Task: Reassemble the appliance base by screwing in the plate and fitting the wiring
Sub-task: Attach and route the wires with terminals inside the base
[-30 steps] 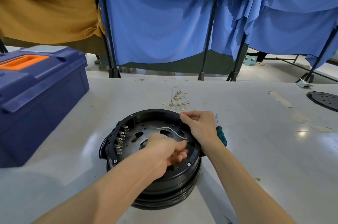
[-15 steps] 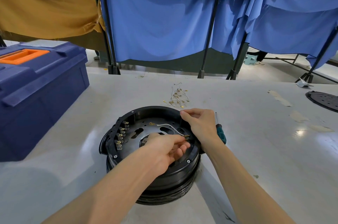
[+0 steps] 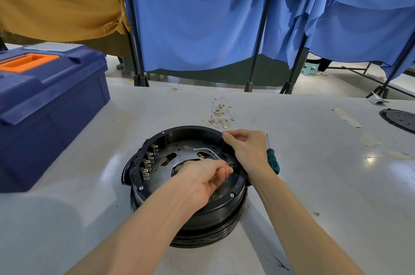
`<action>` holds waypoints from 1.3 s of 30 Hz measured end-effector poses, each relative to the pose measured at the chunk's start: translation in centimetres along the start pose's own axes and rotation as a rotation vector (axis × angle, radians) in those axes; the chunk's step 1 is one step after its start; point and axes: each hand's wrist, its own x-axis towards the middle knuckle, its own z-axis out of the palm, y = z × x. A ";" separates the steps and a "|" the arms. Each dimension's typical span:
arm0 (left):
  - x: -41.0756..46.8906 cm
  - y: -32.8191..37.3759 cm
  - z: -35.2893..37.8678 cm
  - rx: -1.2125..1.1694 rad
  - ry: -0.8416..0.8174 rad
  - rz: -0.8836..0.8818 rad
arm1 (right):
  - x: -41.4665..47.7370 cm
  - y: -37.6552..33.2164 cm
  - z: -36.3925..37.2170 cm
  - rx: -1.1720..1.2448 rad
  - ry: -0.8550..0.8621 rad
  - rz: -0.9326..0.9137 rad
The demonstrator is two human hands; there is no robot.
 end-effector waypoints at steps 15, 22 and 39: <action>-1.6 -0.3 -0.7 -0.059 -0.041 0.047 | 0.0 0.3 -0.1 0.020 -0.033 0.021; -2.7 0.0 -1.0 0.115 0.107 0.188 | 0.4 0.5 -0.3 0.078 -0.090 0.060; -0.9 2.9 -5.0 1.492 0.041 1.008 | 0.9 0.5 -1.0 0.101 -0.268 0.081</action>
